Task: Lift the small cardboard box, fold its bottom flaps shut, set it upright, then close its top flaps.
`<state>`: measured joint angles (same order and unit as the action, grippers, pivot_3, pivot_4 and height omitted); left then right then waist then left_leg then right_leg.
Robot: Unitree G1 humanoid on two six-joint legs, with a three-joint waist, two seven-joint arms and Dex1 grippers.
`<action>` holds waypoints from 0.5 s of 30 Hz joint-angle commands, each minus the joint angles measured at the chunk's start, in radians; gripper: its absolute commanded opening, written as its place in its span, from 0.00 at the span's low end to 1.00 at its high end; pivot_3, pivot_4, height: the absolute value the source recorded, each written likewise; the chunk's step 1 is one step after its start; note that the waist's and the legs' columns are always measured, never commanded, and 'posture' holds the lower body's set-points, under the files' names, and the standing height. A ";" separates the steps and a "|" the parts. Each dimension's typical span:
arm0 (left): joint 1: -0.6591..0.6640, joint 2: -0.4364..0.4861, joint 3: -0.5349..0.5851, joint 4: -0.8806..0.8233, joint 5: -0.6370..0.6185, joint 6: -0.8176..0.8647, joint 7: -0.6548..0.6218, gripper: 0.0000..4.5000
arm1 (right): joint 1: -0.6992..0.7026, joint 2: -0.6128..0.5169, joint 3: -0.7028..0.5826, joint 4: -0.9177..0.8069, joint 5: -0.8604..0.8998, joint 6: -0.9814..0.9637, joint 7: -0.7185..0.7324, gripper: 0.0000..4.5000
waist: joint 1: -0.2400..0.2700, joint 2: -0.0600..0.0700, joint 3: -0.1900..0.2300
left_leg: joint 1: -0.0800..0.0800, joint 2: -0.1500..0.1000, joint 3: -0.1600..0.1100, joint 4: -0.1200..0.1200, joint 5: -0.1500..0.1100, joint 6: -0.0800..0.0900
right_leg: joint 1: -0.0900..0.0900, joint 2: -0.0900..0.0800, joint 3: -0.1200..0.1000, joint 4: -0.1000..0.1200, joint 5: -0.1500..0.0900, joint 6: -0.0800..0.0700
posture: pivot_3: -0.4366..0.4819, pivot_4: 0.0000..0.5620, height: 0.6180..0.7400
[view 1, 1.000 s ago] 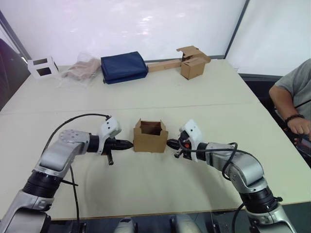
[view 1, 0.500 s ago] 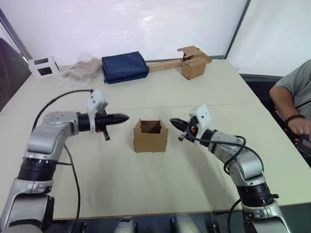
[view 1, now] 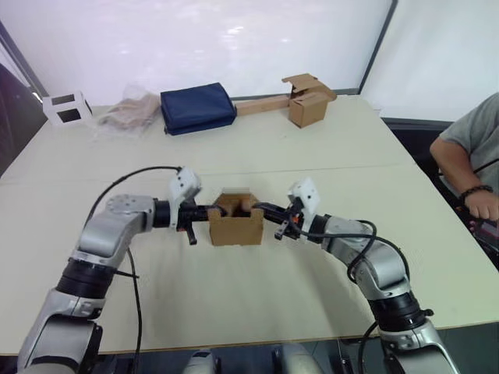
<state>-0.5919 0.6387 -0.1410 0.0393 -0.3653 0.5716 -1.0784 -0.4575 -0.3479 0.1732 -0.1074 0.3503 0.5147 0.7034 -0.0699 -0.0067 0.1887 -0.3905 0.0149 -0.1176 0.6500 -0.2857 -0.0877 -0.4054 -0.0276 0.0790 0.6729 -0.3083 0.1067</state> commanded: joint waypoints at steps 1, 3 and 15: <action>0.010 0.026 -0.031 0.018 0.067 -0.051 -0.004 0.02 | -0.036 -0.026 0.082 0.054 -0.088 -0.048 0.044 0.00 | -0.002 0.001 -0.001 | 0.001 0.000 0.001 0.000 0.000 0.000 | 0.000 0.000 0.001 0.000 0.000 0.000 | 0.48 0.27 1.00; 0.009 0.021 -0.023 0.023 0.064 -0.054 -0.002 0.02 | -0.046 -0.047 0.116 0.078 -0.134 -0.073 0.060 0.00 | -0.001 0.001 -0.002 | 0.004 0.000 0.001 -0.001 0.000 0.000 | 0.002 0.000 0.001 0.000 0.000 0.000 | 0.48 0.27 1.00; 0.004 -0.008 0.089 -0.028 -0.033 0.020 0.062 0.02 | -0.081 -0.069 0.115 0.099 -0.183 -0.104 0.102 0.00 | 0.000 0.001 -0.004 | 0.008 0.000 0.000 -0.001 0.000 0.000 | 0.008 0.000 0.001 0.000 0.000 0.000 | 0.48 0.27 1.00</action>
<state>-0.5877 0.6252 -0.0986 0.0477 -0.3742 0.5808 -1.0294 -0.5438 -0.4087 0.2706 -0.0334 0.1897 0.3974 0.7973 -0.0694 -0.0057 0.1846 -0.3821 0.0150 -0.1171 0.6491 -0.2859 -0.0875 -0.3976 -0.0275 0.0798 0.6728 -0.3084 0.1067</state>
